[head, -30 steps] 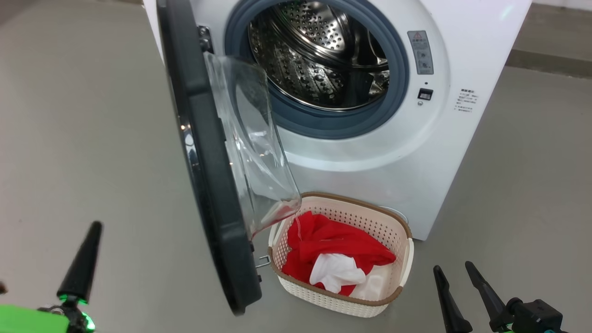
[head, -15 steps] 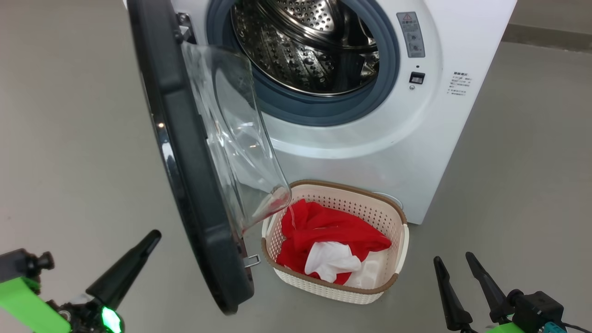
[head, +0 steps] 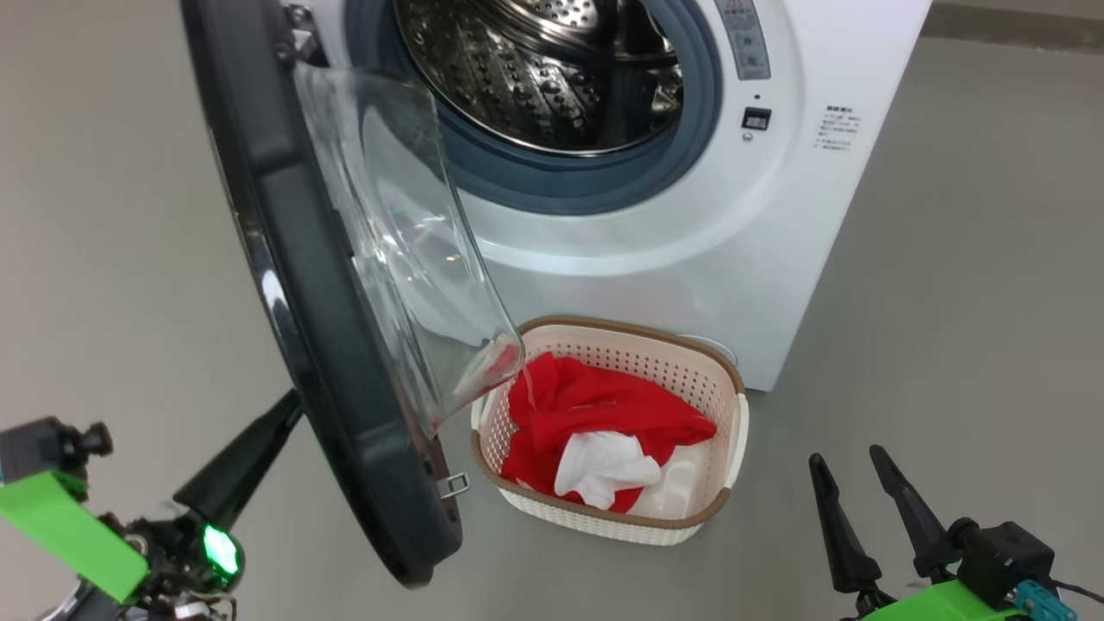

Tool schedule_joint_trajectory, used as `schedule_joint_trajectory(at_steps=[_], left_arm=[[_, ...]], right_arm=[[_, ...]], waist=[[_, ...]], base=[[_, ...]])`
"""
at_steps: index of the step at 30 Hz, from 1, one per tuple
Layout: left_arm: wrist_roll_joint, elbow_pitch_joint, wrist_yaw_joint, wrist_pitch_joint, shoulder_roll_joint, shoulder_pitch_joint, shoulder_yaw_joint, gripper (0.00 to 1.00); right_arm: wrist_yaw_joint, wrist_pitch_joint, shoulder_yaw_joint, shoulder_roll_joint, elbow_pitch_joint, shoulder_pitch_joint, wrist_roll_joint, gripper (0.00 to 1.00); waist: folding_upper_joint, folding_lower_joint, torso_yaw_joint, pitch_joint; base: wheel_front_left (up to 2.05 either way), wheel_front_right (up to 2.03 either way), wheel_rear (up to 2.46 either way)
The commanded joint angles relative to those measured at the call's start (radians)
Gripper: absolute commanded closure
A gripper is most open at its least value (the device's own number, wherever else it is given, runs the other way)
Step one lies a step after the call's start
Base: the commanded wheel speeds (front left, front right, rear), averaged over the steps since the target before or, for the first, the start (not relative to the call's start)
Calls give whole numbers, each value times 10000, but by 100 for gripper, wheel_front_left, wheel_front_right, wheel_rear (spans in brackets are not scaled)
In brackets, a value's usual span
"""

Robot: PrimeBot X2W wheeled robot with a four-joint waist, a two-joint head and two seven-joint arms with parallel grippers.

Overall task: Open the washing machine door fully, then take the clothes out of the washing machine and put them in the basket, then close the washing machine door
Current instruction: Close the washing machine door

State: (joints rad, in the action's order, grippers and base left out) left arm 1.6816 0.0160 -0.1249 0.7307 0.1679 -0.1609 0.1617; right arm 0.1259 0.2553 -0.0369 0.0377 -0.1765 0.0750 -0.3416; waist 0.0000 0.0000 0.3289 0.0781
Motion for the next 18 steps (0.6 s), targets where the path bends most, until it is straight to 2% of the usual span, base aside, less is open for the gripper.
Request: schedule_joint_trajectory(at_steps=[1, 18], left_arm=[[-207, -194, -58, 138, 153, -520, 433, 100], [-1066, 282, -58, -127, -680, -2125, 394, 100]], right_arm=[[48, 65, -166, 125, 273, -403, 151, 0], [48, 65, -3, 125, 426, -908, 128, 0]], waist=[[0, 0, -129, 133], [0, 0, -1156, 961]], base=[[0, 0, 0], [0, 0, 0]])
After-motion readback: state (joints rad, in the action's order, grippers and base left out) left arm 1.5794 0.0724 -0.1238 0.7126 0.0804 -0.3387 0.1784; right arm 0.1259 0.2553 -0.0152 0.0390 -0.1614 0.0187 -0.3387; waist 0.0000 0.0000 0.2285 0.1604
